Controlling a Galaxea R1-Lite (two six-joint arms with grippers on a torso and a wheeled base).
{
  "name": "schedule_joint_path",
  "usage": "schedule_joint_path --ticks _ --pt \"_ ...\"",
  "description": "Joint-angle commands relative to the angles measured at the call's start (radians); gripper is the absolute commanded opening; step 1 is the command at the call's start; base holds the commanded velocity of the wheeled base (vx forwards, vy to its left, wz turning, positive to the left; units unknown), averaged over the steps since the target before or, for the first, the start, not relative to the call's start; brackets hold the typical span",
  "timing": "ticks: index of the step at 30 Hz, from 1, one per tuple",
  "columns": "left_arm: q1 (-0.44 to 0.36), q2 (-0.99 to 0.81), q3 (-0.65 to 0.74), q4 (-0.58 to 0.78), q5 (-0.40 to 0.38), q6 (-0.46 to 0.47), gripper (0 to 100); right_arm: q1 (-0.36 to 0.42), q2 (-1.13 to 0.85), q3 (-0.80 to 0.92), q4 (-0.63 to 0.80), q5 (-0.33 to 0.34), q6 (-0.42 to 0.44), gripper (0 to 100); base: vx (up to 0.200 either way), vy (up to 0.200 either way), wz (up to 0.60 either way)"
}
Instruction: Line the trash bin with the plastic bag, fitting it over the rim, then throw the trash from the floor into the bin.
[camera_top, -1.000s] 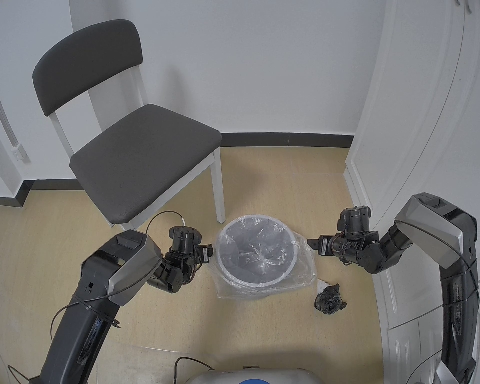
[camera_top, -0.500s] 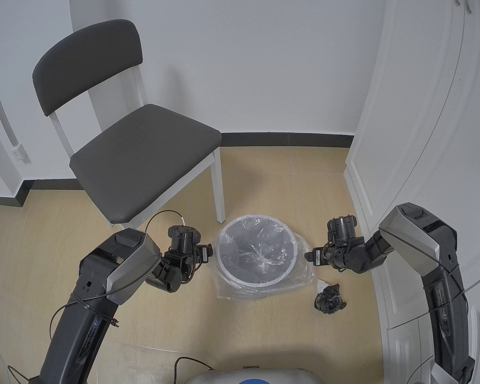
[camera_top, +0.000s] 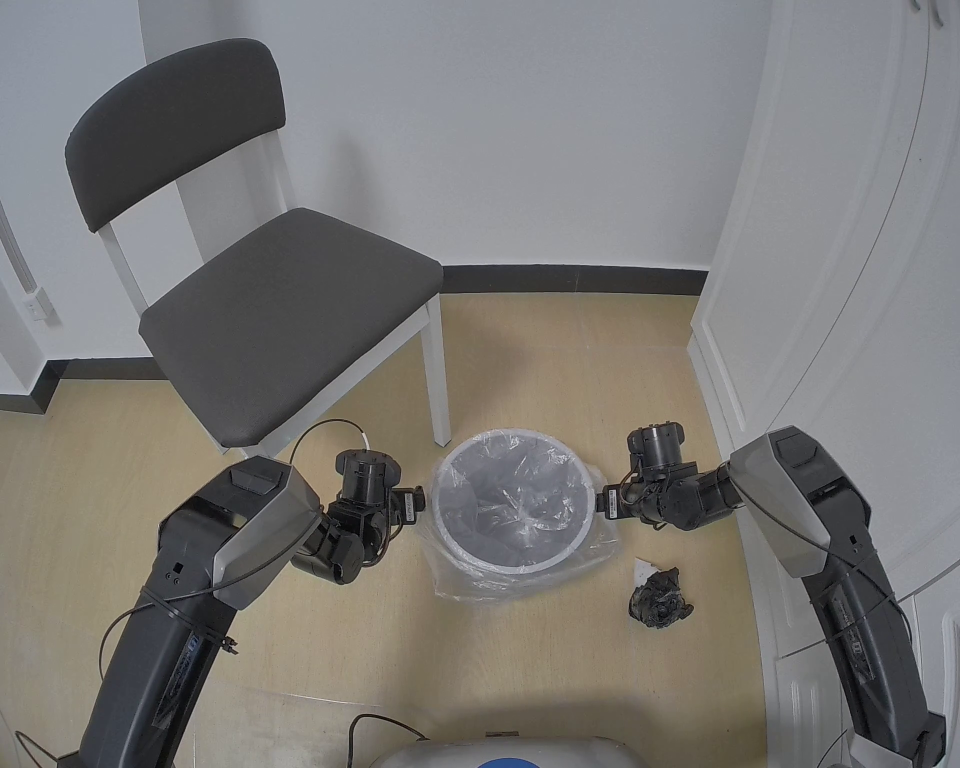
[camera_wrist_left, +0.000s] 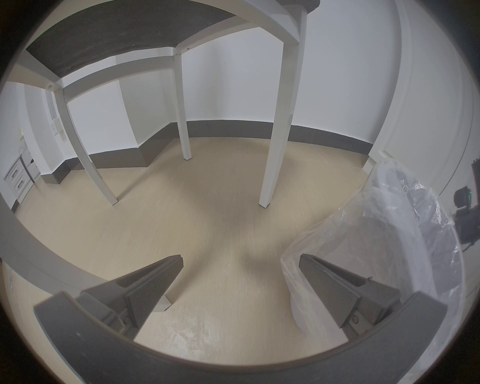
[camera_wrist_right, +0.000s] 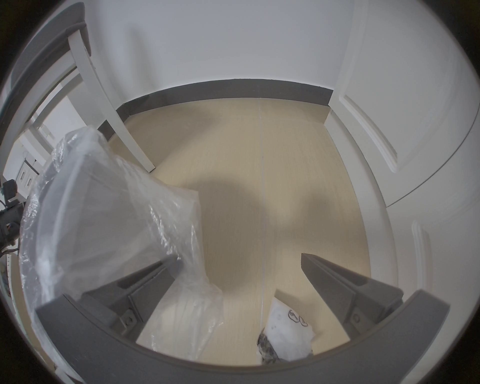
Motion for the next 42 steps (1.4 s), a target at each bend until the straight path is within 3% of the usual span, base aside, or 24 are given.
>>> schedule_joint_path --ticks 1,23,28,33,42 --pt "-0.001 0.003 -0.004 0.000 0.001 0.000 100 0.005 0.109 -0.111 0.014 -0.001 0.004 100 0.000 0.000 0.00" --pt "-0.003 0.003 -0.005 0.000 0.001 0.000 100 0.023 0.174 -0.138 0.001 0.004 0.047 100 0.000 0.000 0.00" --pt "-0.003 0.003 -0.004 0.000 0.001 0.000 100 0.023 0.122 -0.134 -0.006 -0.024 0.047 100 0.000 0.000 0.00" --pt "-0.005 -0.002 0.004 0.000 0.001 0.000 100 0.016 0.005 0.003 -0.034 -0.025 0.048 100 0.000 0.000 0.00" --pt "-0.003 -0.005 0.016 0.000 0.000 0.002 100 0.006 -0.223 0.434 -0.325 -0.028 0.048 100 0.000 0.000 0.00"
